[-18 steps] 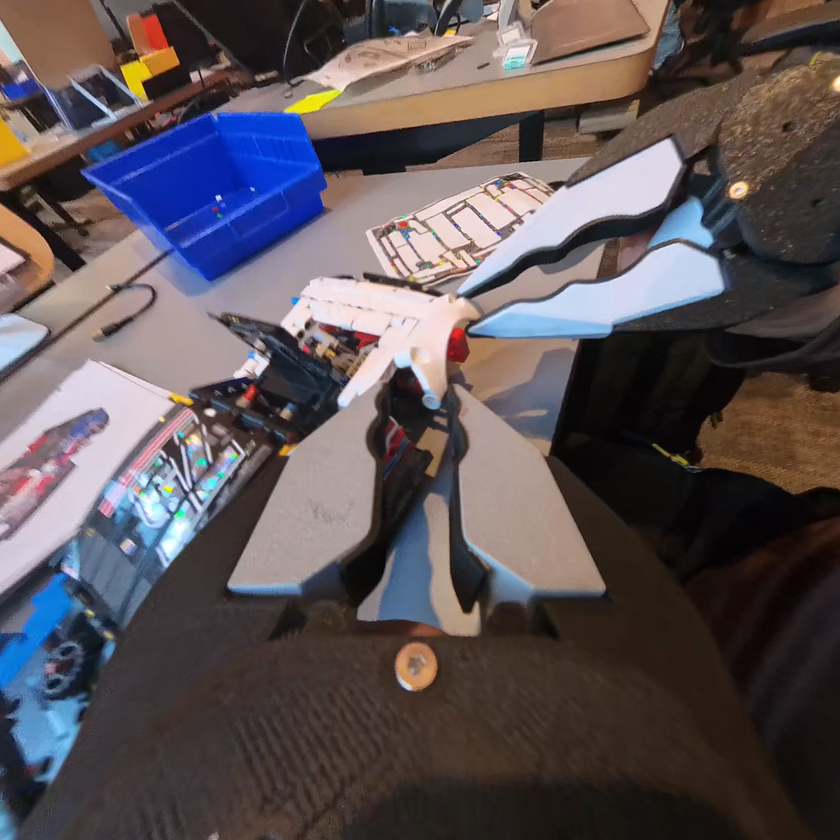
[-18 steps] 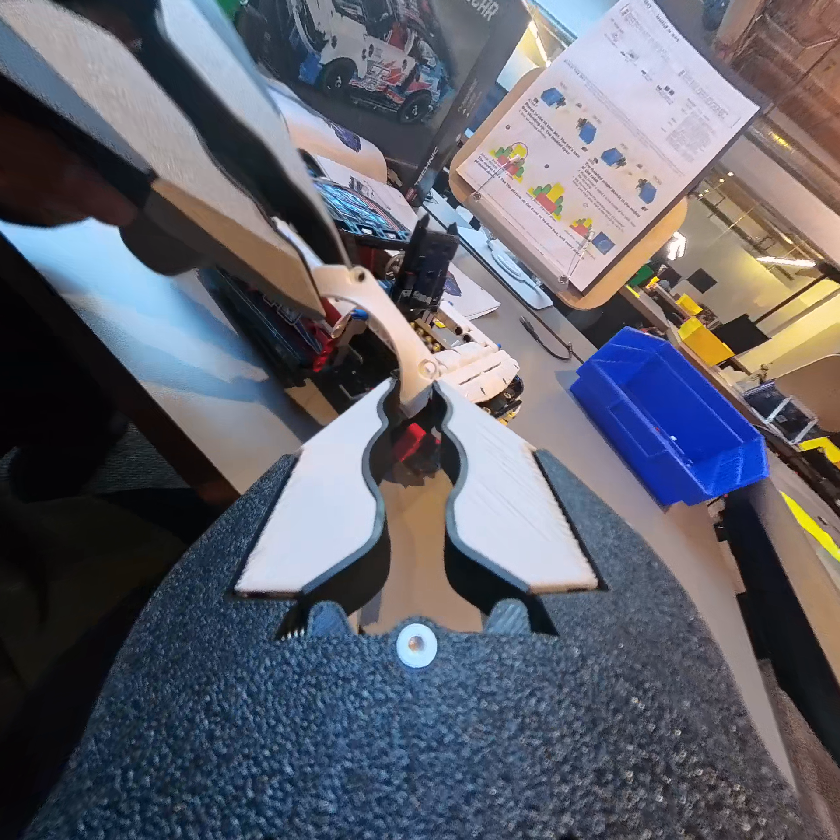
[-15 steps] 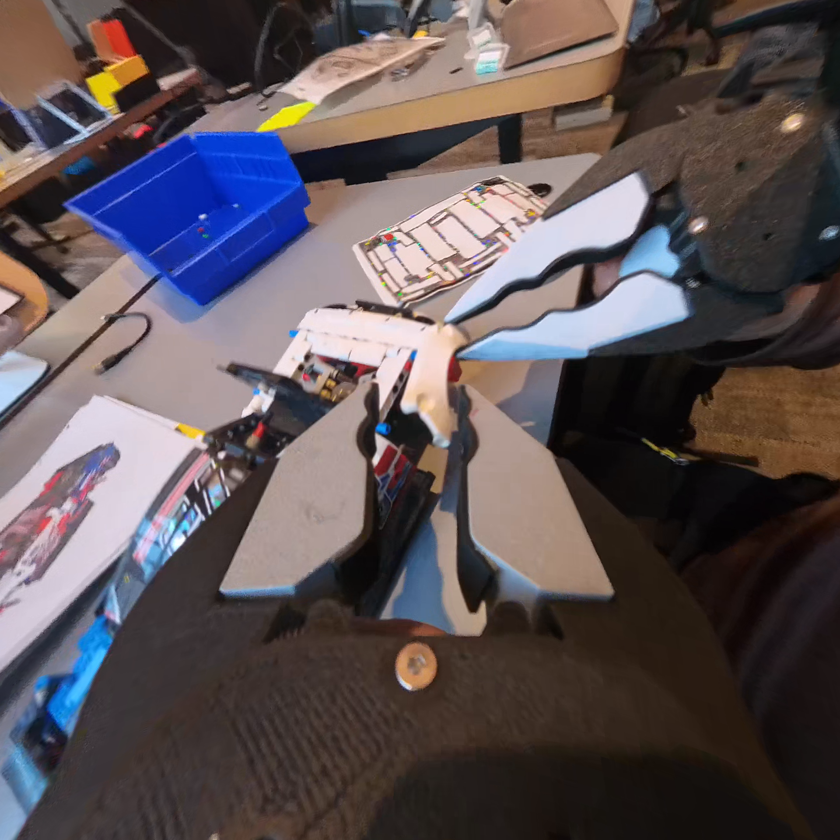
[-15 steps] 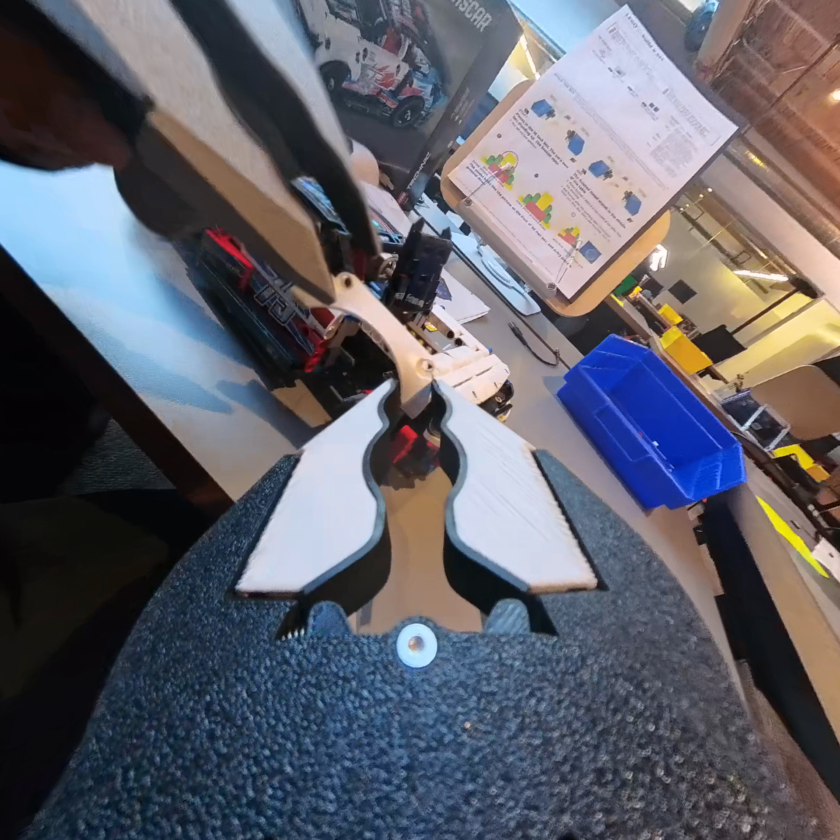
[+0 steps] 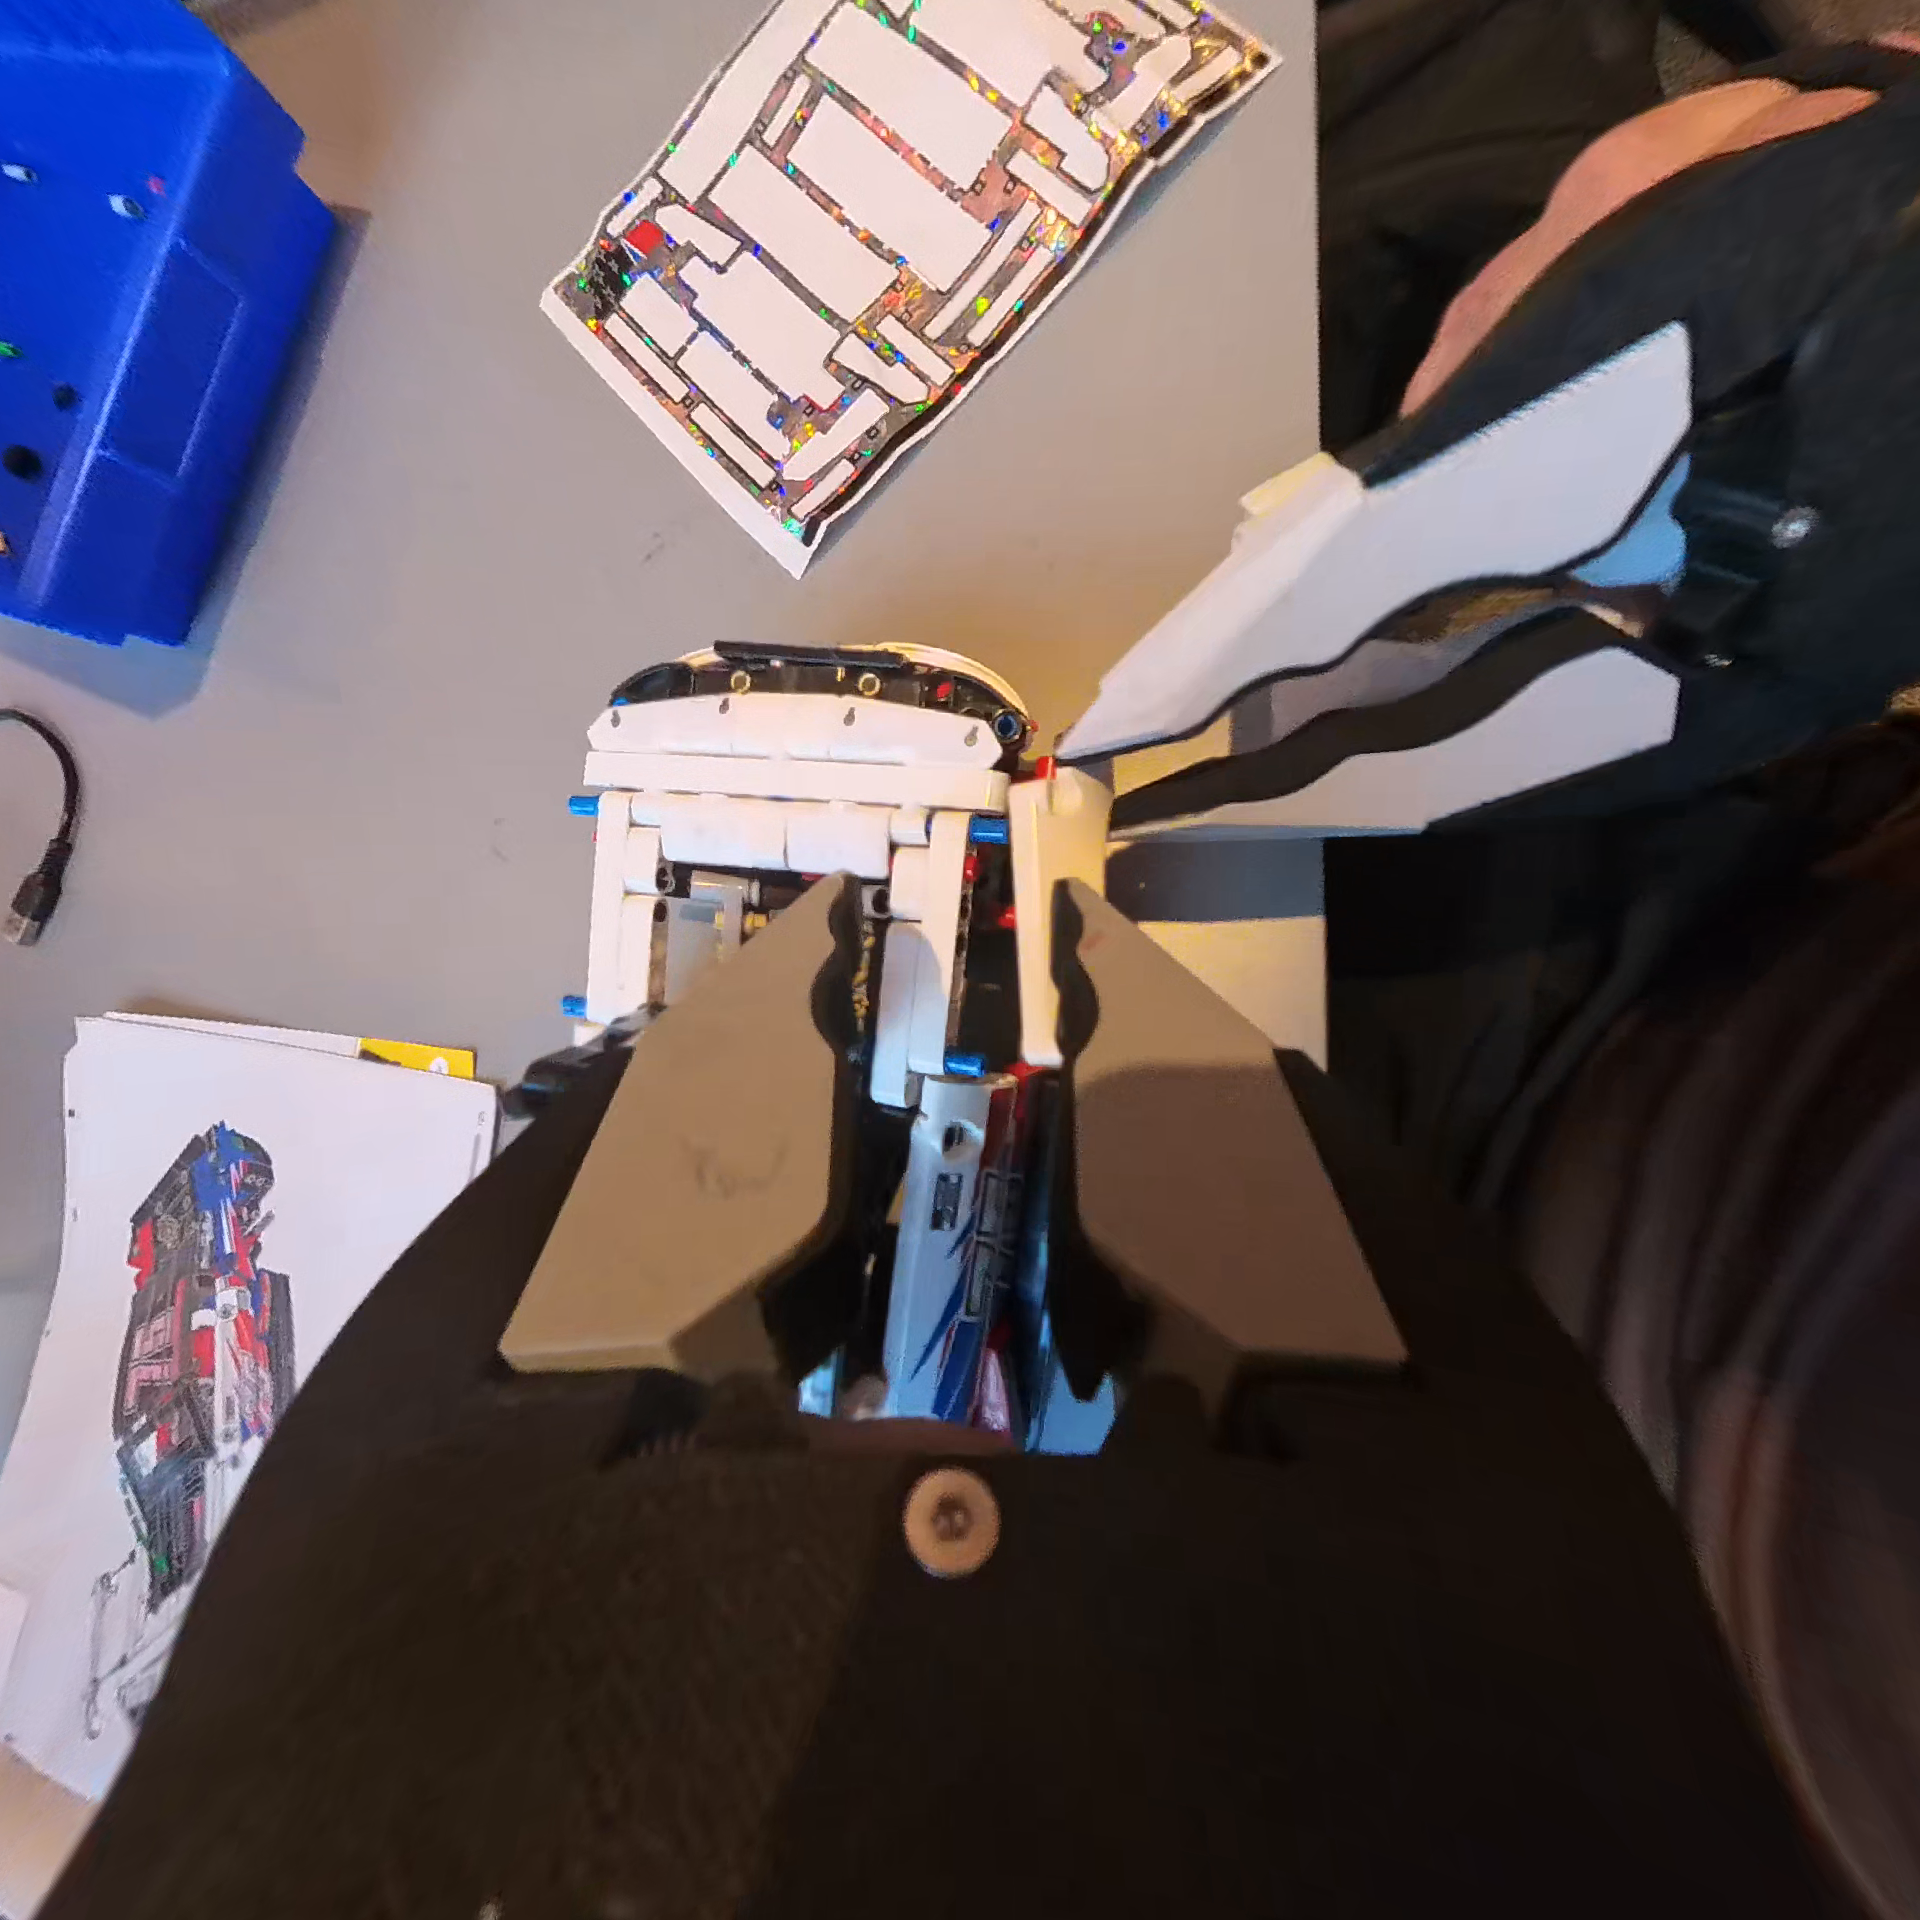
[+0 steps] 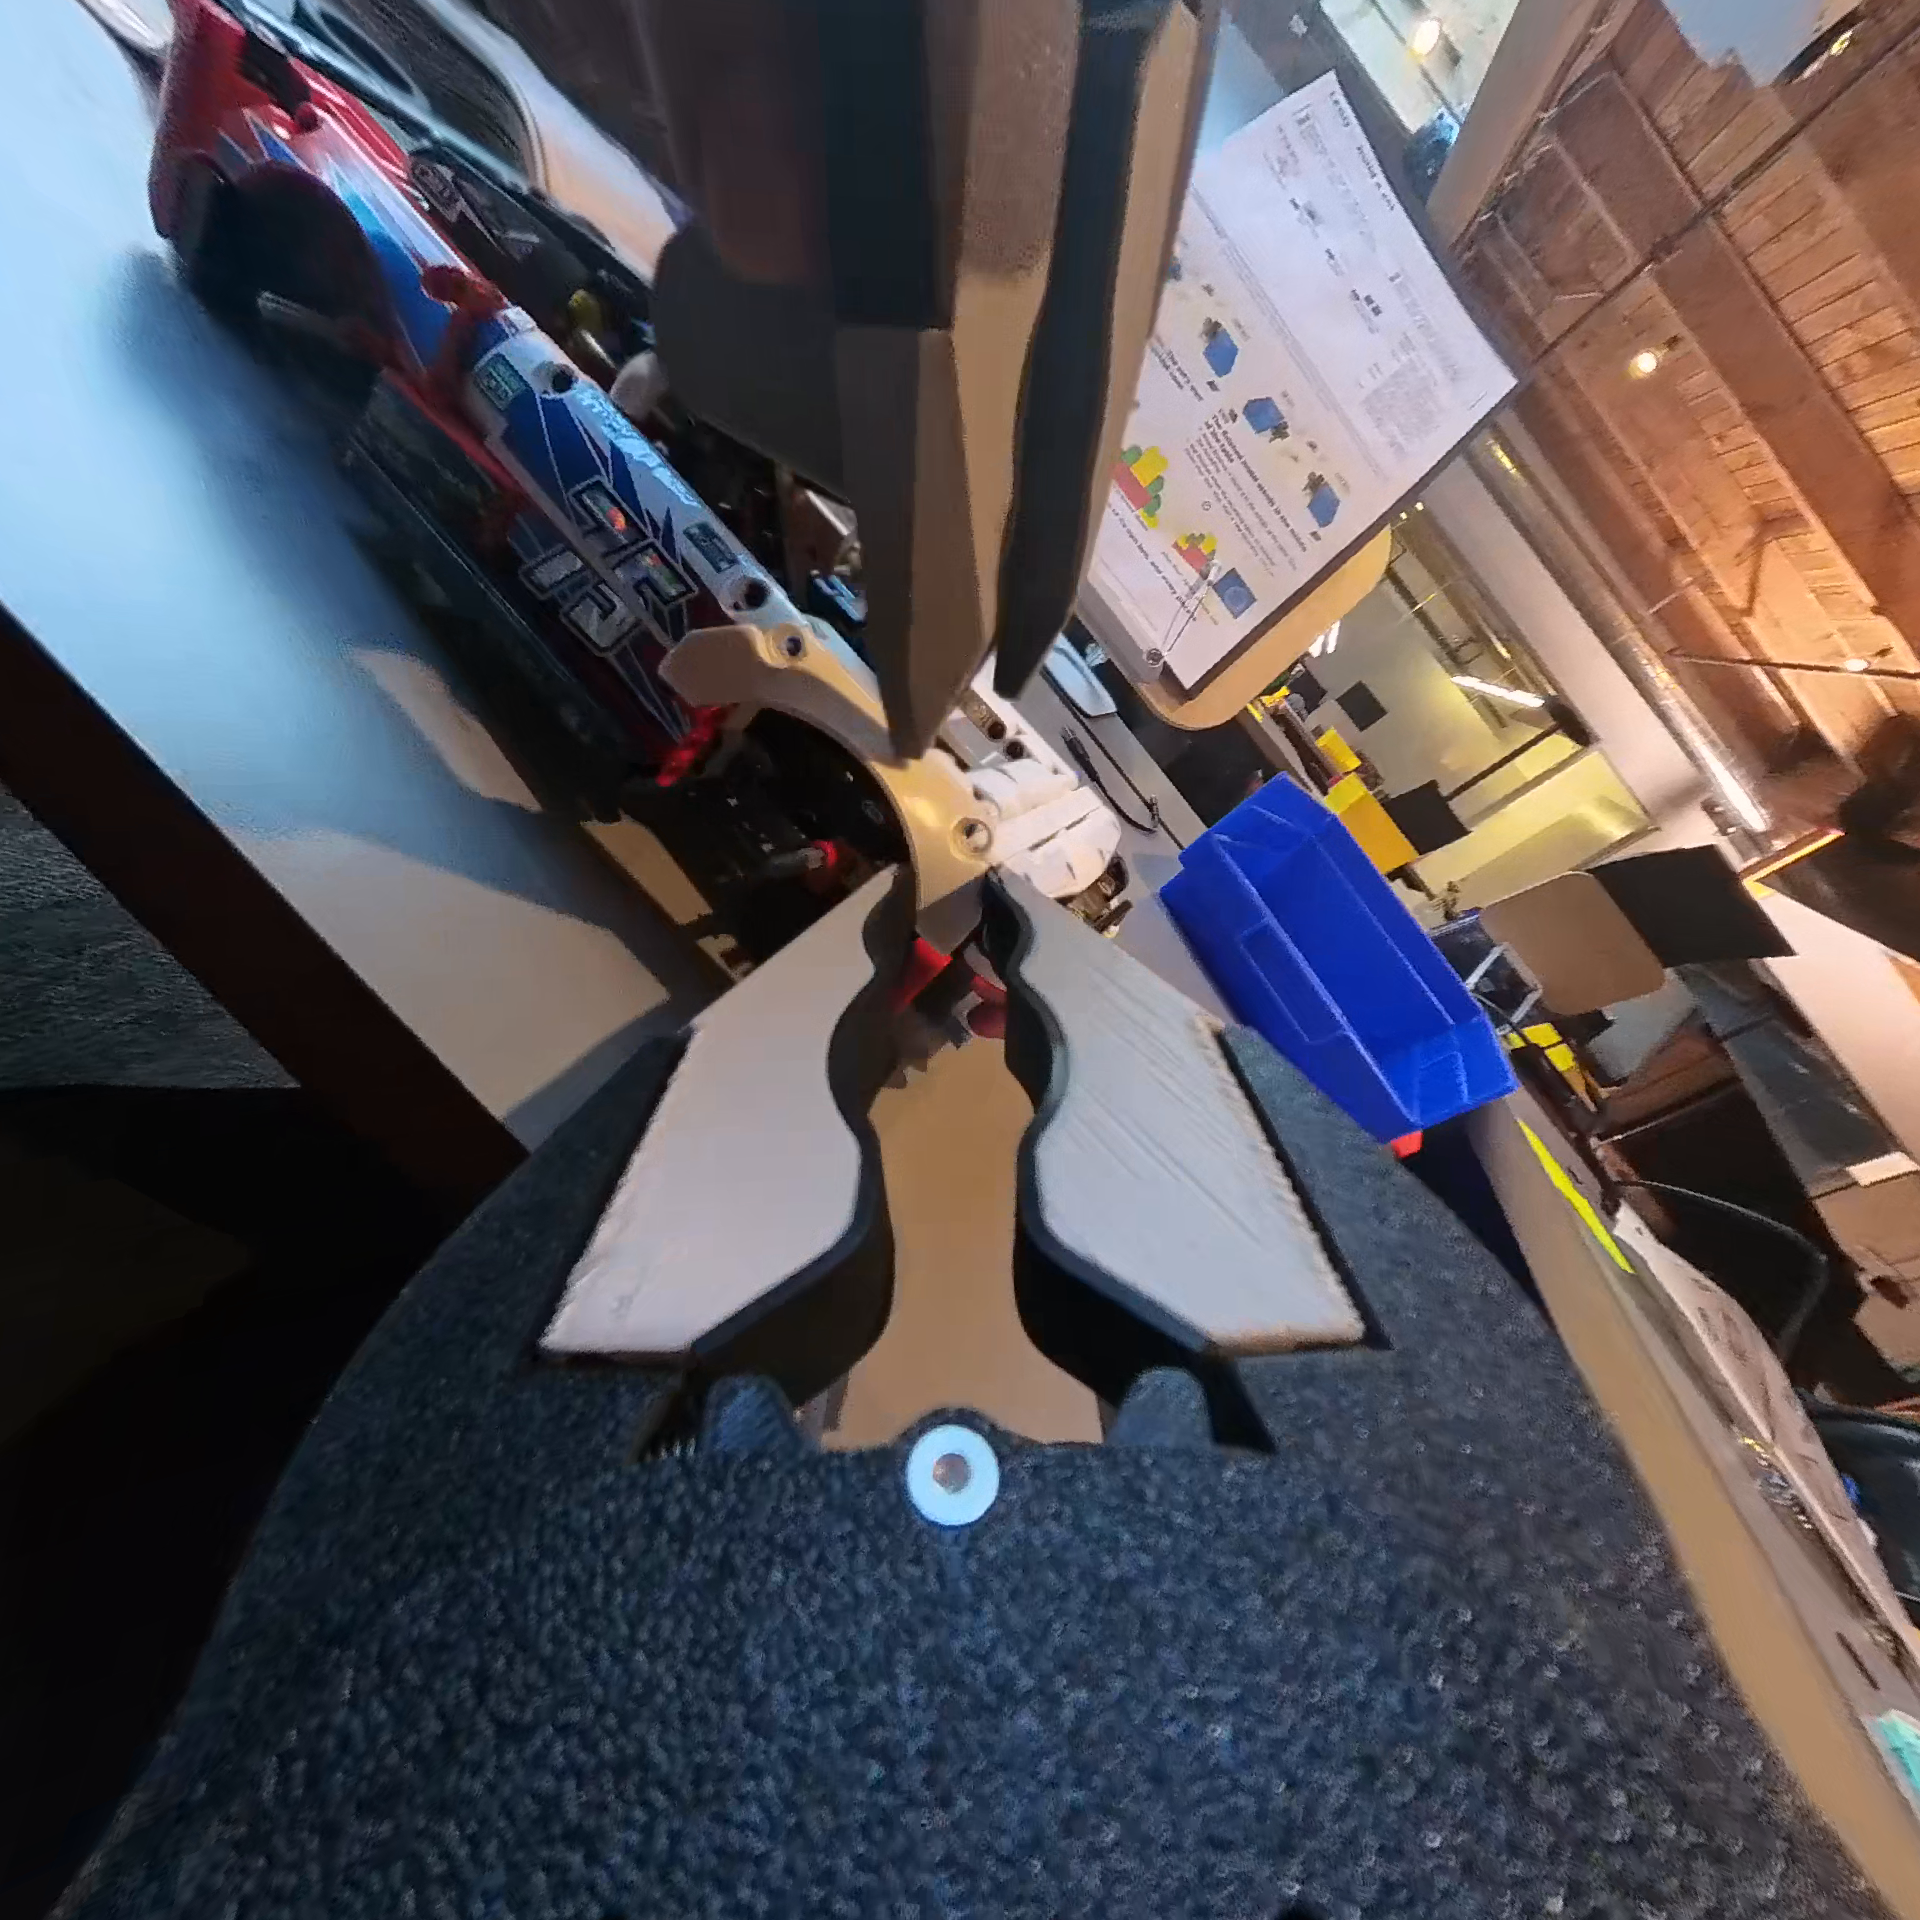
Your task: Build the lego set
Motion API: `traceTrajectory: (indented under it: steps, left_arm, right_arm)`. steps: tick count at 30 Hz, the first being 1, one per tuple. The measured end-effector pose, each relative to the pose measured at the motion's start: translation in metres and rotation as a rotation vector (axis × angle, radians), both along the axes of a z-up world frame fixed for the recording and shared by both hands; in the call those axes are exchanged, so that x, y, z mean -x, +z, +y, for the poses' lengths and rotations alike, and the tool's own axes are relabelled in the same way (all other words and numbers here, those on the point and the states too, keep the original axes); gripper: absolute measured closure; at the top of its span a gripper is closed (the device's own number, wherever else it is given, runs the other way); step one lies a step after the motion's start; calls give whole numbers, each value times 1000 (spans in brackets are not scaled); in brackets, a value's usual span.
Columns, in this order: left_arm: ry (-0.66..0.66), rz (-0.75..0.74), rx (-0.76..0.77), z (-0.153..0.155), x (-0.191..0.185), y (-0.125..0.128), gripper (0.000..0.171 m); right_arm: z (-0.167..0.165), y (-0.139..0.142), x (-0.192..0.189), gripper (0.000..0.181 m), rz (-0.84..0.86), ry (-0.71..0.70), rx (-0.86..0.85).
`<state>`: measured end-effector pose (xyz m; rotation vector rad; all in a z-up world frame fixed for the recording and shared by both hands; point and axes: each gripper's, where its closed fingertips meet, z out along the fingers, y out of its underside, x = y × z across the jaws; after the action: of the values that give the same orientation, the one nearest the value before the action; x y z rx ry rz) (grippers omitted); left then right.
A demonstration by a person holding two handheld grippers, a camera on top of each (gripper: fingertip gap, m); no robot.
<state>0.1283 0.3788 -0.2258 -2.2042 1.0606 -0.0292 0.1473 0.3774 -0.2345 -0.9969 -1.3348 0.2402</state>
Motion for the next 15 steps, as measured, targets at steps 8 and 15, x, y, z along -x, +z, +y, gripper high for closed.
traceTrajectory:
  steps: [8, 15]
  left_arm:
    - [22, 17, 51, 0, 4, -1, 138]
    - [25, -20, 148, -2, 1, -12, 135]
  right_arm:
    - [-2, -4, 1, 168, 7, -6, -61]
    - [-3, -6, 3, 168, 11, 1, -77]
